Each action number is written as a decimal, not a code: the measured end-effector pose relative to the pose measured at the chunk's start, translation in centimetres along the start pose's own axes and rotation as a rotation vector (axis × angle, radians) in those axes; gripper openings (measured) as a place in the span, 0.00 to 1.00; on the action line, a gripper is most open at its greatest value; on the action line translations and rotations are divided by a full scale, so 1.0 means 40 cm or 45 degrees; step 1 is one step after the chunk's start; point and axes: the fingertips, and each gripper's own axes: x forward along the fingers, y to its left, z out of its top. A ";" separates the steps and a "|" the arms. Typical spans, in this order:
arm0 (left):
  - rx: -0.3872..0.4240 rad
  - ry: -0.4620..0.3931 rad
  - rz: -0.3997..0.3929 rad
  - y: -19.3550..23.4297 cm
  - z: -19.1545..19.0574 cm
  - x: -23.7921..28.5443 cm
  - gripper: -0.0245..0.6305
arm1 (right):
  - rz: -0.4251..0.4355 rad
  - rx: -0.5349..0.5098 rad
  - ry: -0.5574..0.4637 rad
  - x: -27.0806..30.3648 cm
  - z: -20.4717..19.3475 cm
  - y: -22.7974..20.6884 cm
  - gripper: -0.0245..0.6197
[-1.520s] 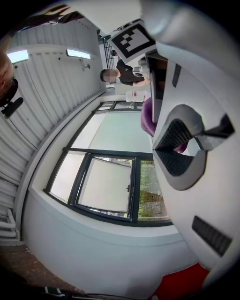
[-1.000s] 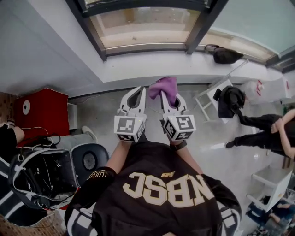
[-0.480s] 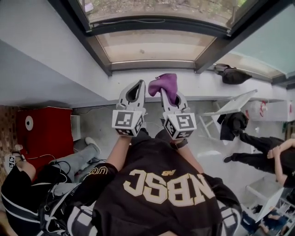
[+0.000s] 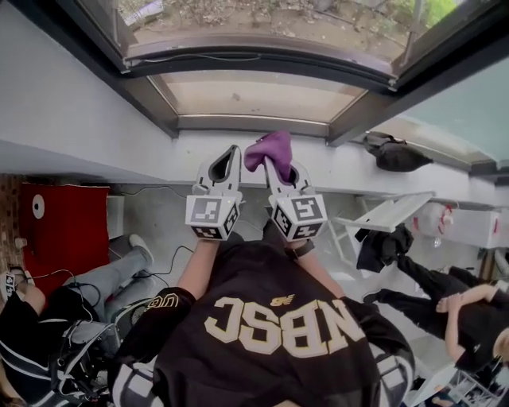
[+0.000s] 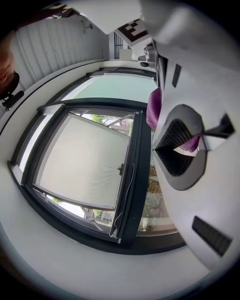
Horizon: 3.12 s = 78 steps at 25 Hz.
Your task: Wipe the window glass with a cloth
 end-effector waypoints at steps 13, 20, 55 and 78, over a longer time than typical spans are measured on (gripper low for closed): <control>0.011 -0.045 0.283 0.065 -0.083 0.179 0.07 | 0.226 -0.137 0.014 0.161 -0.037 -0.214 0.10; 0.164 0.018 0.417 0.323 -0.175 0.142 0.07 | 0.336 -0.192 0.021 0.454 -0.178 -0.117 0.10; 0.010 -0.037 0.217 0.444 -0.366 0.324 0.07 | 0.197 -0.212 -0.350 0.914 -0.120 -0.199 0.10; -0.156 -0.033 -0.012 0.075 -0.453 0.533 0.07 | -0.810 0.249 -0.400 0.369 -0.177 -1.019 0.10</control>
